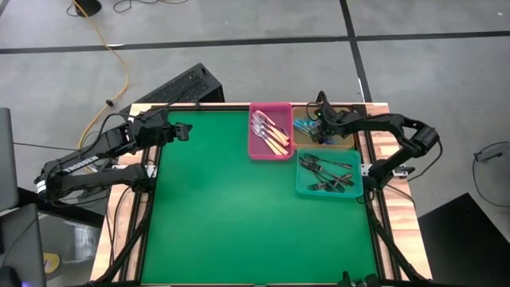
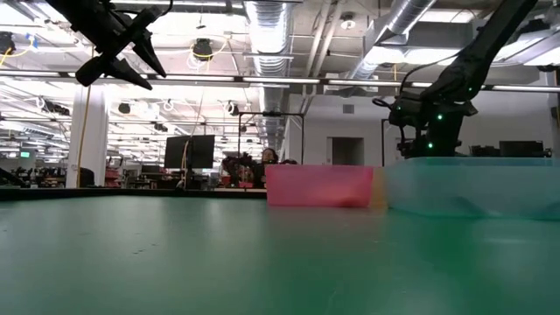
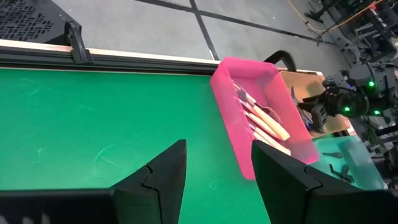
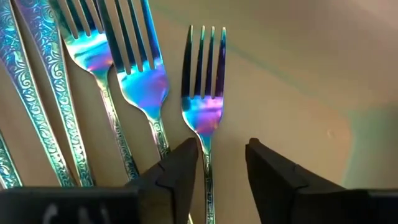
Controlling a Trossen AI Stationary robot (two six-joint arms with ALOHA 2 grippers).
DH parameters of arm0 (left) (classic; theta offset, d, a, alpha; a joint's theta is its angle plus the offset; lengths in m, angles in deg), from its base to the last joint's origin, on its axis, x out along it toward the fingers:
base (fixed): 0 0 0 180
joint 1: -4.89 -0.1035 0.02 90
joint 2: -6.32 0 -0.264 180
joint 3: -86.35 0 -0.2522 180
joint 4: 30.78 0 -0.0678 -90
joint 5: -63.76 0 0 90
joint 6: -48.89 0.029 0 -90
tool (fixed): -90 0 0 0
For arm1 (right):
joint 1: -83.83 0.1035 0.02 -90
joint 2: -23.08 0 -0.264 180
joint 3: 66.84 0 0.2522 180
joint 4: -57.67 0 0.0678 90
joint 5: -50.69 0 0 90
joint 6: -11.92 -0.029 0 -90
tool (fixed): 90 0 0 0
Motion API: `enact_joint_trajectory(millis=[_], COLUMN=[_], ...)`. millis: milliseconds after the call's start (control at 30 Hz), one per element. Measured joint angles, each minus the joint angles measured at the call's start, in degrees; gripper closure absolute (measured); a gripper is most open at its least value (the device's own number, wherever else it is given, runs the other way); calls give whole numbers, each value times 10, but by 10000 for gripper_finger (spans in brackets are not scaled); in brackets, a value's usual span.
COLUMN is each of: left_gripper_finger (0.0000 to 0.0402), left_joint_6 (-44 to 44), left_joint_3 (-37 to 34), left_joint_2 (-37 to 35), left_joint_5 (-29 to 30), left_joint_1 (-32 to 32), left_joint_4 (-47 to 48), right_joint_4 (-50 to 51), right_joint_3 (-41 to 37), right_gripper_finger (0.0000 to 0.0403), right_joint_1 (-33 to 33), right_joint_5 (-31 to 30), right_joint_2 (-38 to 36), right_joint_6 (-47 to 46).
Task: Sort silverware by color (type)
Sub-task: Return to Home Position
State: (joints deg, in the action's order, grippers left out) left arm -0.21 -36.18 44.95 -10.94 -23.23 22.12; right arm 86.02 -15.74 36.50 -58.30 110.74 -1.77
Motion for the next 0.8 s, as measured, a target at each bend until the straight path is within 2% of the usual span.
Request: enact_joint_trajectory(millis=[333,600,800], left_gripper_finger=[236,236,236], left_joint_6=[-2,-2,-7], left_joint_3=[0,0,0], left_joint_2=[0,0,-1], left_joint_5=[2,2,-7], left_joint_1=[0,0,0], left_joint_4=[0,-1,-46], right_joint_4=[12,35,49], right_joint_3=[6,37,69], right_gripper_finger=[240,240,241], right_joint_1=[-8,-38,-38], right_joint_5=[10,56,140], right_joint_2=[-41,-105,-167], right_joint_6=[1,8,24])
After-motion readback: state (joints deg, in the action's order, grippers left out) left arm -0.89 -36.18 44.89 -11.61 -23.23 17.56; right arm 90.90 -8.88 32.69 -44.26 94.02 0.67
